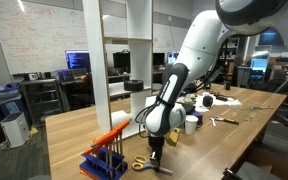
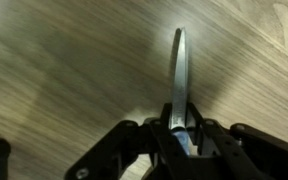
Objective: Place the grey and yellow scissors on the topmost shelf
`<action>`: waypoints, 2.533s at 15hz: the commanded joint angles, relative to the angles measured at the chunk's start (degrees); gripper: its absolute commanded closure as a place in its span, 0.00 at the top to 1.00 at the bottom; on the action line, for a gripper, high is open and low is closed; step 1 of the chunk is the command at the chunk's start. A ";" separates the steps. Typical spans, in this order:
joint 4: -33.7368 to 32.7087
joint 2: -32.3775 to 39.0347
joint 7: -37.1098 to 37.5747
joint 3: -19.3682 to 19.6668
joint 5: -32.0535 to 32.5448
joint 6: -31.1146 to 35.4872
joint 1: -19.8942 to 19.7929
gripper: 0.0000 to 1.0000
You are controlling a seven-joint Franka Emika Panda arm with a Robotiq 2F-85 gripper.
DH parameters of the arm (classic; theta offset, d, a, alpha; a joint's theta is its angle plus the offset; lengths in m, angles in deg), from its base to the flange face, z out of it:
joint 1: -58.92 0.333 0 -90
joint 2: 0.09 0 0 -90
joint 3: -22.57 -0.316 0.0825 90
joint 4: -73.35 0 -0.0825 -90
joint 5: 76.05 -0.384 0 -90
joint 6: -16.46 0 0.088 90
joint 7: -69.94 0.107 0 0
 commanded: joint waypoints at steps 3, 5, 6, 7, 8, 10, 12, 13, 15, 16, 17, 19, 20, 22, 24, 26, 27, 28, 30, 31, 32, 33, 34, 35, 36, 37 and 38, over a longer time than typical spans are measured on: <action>8.26 -12.60 -4.45 -5.75 -9.66 0.90 -6.77 0.03; 11.47 -18.90 -6.85 -7.38 -14.87 0.41 -8.60 0.03; 12.64 -21.72 -8.23 -7.66 -17.86 0.22 -8.88 0.03; 13.55 -24.72 -9.57 -7.38 -20.90 0.06 -8.58 0.03; 14.49 -27.79 -10.23 -6.17 -23.09 -0.17 -7.46 0.03; 15.79 -34.08 -11.15 -2.97 -26.33 -0.85 -4.46 0.03; 16.80 -40.34 -9.64 0.78 -26.31 -0.02 -0.90 0.03; 17.05 -43.42 -8.87 2.70 -26.23 0.22 0.91 0.03; 16.70 -49.08 -6.00 6.01 -23.65 0.24 3.80 0.03; 16.48 -51.89 -4.35 7.24 -22.45 0.29 4.94 0.03; 15.89 -54.51 -2.50 8.15 -21.04 0.23 5.80 0.03; 14.50 -59.44 1.55 8.81 -17.49 0.05 6.51 0.03; 13.51 -61.69 3.83 8.95 -16.10 -0.21 6.75 0.03; 10.66 -65.16 9.43 7.78 -12.57 -0.52 5.73 0.03; 5.44 -66.00 14.75 6.58 -9.65 -1.67 4.33 0.03; -0.44 -64.25 19.37 5.40 -6.81 -2.60 2.47 0.03; -3.39 -62.99 20.89 5.27 -5.79 -3.71 2.12 0.03; -6.45 -61.58 22.59 4.99 -4.75 -4.96 1.28 0.03; -11.53 -58.97 24.20 5.08 -3.57 -8.08 1.01 0.03; -13.56 -57.76 25.29 4.80 -2.81 -9.26 0.52 0.03; -16.12 -55.89 25.99 4.71 -2.11 -10.71 0.28 0.03; -18.39 -54.12 26.95 4.44 -1.22 -11.91 -0.15 0.03; -21.25 -51.94 27.53 4.54 -0.58 -13.87 -0.12 0.03; -23.79 -49.81 28.47 4.36 0.39 -15.36 -0.38 0.03; -26.03 -47.99 29.36 4.23 1.26 -16.68 -0.47 0.03; -28.80 -45.76 29.96 4.22 2.15 -18.31 -0.39 0.03; -31.40 -43.66 31.04 4.03 3.48 -19.60 -0.54 0.03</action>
